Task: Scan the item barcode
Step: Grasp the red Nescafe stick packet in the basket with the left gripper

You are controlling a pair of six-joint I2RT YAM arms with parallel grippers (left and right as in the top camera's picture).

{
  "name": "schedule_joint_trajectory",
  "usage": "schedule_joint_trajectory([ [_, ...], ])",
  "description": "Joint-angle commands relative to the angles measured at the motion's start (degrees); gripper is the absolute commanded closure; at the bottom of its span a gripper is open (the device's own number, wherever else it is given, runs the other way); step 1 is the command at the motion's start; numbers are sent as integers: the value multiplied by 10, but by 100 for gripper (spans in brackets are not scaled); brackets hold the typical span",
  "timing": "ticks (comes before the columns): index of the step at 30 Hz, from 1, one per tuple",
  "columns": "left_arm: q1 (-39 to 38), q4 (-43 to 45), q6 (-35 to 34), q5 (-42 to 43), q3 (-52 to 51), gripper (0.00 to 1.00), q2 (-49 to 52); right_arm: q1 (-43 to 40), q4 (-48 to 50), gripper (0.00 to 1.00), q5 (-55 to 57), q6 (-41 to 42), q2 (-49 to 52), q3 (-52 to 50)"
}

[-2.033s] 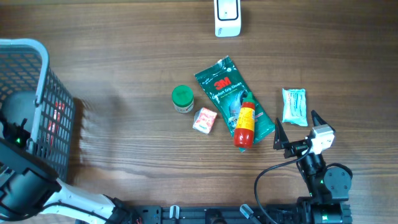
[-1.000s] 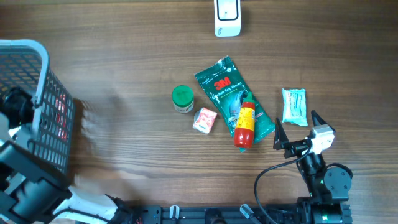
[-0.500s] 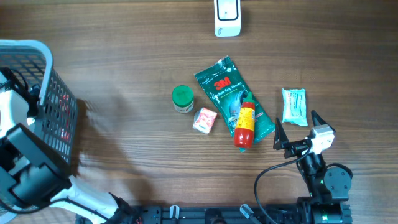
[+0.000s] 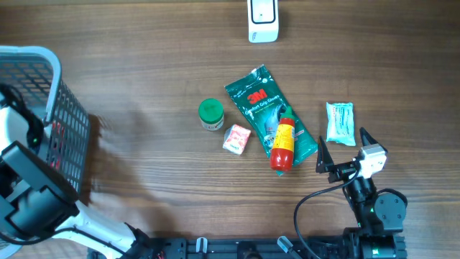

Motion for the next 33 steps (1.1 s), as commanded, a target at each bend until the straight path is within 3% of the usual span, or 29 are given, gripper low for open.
schedule_joint_trajectory([
  [1, 23, -13, 55, -20, 14, 0, -7, 2, 4, 0, -3, -6, -2, 0],
  [7, 25, -55, 49, 97, 18, 0, -87, 2, 4, 0, -3, -6, -2, 0],
  [13, 26, -137, -56, 98, 13, 0, -80, 2, 4, 0, -3, -6, -2, 0],
  [20, 26, -118, -135, 94, -33, 0, -39, 2, 4, 0, -3, -6, -2, 0],
  [24, 26, -91, -135, 76, -48, 3, -12, 2, 4, 0, -3, -6, -2, 0],
  [25, 26, -91, -135, 75, -51, 8, -7, 2, 4, 0, -3, -6, -2, 0],
  [30, 26, -83, -129, 61, -69, 96, 18, 2, 4, 0, -3, -6, -2, 0],
  [33, 27, -86, -126, 61, -69, 96, 13, 2, 4, 0, -3, -6, -2, 0],
])
